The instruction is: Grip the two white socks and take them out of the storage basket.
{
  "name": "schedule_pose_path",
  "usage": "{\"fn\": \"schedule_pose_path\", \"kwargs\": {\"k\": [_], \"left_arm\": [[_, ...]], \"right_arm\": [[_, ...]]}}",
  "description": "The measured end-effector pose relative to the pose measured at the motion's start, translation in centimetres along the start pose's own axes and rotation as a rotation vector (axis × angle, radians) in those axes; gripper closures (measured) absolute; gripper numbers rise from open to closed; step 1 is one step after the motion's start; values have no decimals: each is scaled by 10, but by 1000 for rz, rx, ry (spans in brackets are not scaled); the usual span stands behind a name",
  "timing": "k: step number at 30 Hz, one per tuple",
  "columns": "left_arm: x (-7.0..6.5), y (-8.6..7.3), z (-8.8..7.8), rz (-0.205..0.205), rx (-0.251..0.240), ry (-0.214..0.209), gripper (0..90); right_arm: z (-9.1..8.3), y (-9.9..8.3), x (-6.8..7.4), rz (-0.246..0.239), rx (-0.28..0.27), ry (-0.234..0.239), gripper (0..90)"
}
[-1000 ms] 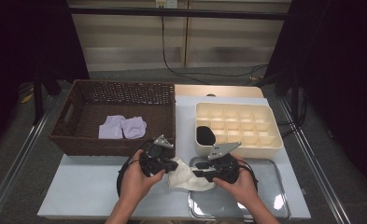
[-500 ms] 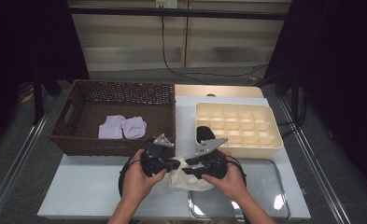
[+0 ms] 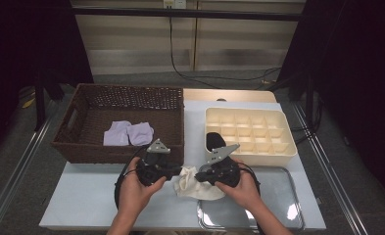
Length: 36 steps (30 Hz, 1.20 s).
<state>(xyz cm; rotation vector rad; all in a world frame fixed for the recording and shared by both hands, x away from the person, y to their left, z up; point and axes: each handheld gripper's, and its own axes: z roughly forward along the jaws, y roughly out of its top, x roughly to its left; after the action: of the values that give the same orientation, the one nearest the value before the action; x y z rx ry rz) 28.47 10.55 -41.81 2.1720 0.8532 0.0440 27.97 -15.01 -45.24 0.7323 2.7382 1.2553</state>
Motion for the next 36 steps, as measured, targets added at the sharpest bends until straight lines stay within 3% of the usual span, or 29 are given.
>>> {"fn": "schedule_pose_path", "kwargs": {"k": [3,8,16,24,27,29,31,36], "left_arm": [[2,-7,6,-12,34,-23,737],[-5,-6,23,15,58,-54,724],[-8,2,33,63,17,-27,626],[-13,5,48,86,60,-51,626],[-17,8,49,98,58,-43,671],[-18,10,48,108,70,-47,775],[-23,13,48,102,85,-79,813],[-30,16,50,114,96,-86,832]], "right_arm": [[-5,-5,-5,18,-8,-16,888],[-8,-10,-10,51,-18,-41,885],[-15,-18,-17,73,-18,-72,864],[-26,-33,-23,111,-17,-107,833],[-32,-33,-19,118,-26,-110,809],[-33,-32,-17,112,-32,-114,798],[-37,-26,-8,99,-44,-109,761],[-41,-11,6,74,-64,-106,671]]}}
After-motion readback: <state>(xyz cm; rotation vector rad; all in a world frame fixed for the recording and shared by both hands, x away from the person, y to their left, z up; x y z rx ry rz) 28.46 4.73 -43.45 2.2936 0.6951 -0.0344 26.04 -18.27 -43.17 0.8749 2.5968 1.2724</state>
